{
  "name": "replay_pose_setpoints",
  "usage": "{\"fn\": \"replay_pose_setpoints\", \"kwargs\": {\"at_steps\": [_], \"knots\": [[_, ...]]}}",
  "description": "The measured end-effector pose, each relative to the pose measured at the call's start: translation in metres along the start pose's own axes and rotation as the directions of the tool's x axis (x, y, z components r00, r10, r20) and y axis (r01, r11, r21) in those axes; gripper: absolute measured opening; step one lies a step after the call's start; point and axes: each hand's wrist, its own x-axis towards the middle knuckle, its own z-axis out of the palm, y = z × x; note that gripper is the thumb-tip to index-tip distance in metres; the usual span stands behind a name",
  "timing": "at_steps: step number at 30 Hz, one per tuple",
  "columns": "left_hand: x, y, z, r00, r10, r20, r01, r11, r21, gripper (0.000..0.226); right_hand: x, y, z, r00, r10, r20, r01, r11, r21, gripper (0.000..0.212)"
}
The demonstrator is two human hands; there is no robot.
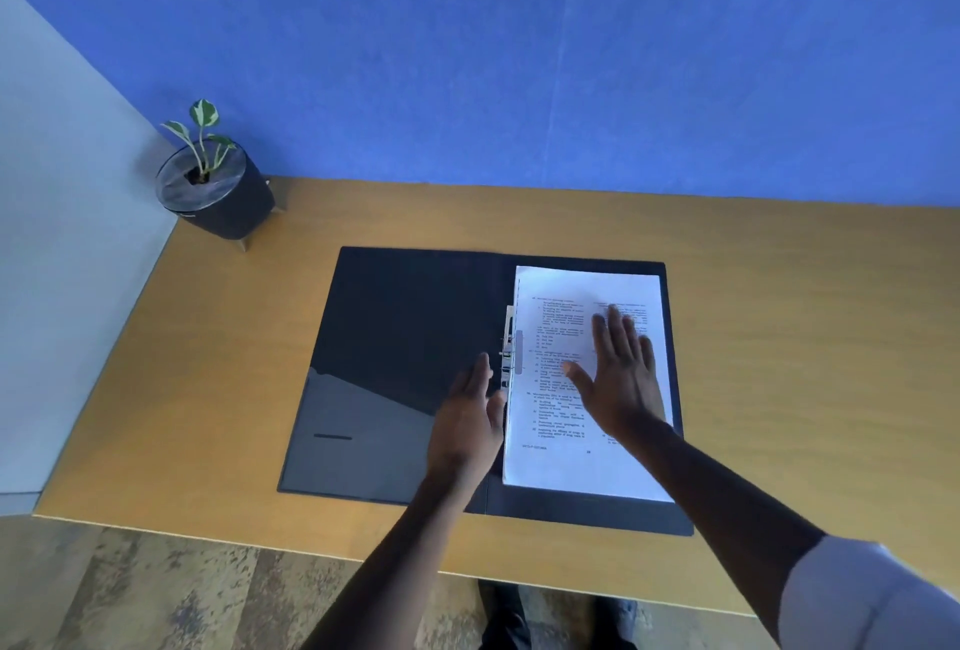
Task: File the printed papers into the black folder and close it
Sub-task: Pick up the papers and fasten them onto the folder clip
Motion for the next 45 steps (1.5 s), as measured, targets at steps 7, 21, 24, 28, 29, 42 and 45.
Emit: {"fn": "replay_pose_setpoints", "kwargs": {"at_steps": [7,21,24,28,29,42,45], "knots": [[0.05,0.006,-0.006,0.995,-0.042,0.094,0.043,0.999,-0.01,0.046,-0.004,-0.004,0.014,1.0,0.008,-0.027,-0.011,0.995,-0.095,0.084],[0.087,0.008,-0.021,0.982,-0.087,0.166,0.136,0.938,-0.317,0.018,-0.003,-0.006,0.016,0.999,0.019,-0.046,-0.025,0.989,-0.146,0.083],[0.084,0.005,-0.025,0.974,-0.09,0.21,0.161,0.921,-0.354,0.024,-0.003,-0.006,0.017,0.999,0.015,-0.051,-0.023,0.989,-0.149,0.083],[0.077,-0.002,-0.025,0.96,-0.102,0.26,0.196,0.908,-0.37,0.032,-0.003,-0.006,0.017,0.998,0.013,-0.057,-0.022,0.988,-0.151,0.082],[0.076,-0.004,-0.024,0.957,-0.097,0.273,0.201,0.901,-0.385,0.033,-0.003,-0.006,0.018,0.998,0.012,-0.06,-0.021,0.988,-0.152,0.082],[0.066,-0.012,-0.031,0.945,-0.177,0.275,0.195,0.98,-0.04,0.054,-0.003,-0.006,0.019,0.997,0.015,-0.069,-0.026,0.988,-0.152,0.082],[0.06,-0.007,-0.025,0.96,-0.168,0.223,0.145,0.983,0.116,0.056,-0.003,-0.006,0.018,0.997,0.012,-0.07,-0.022,0.988,-0.151,0.082]]}}
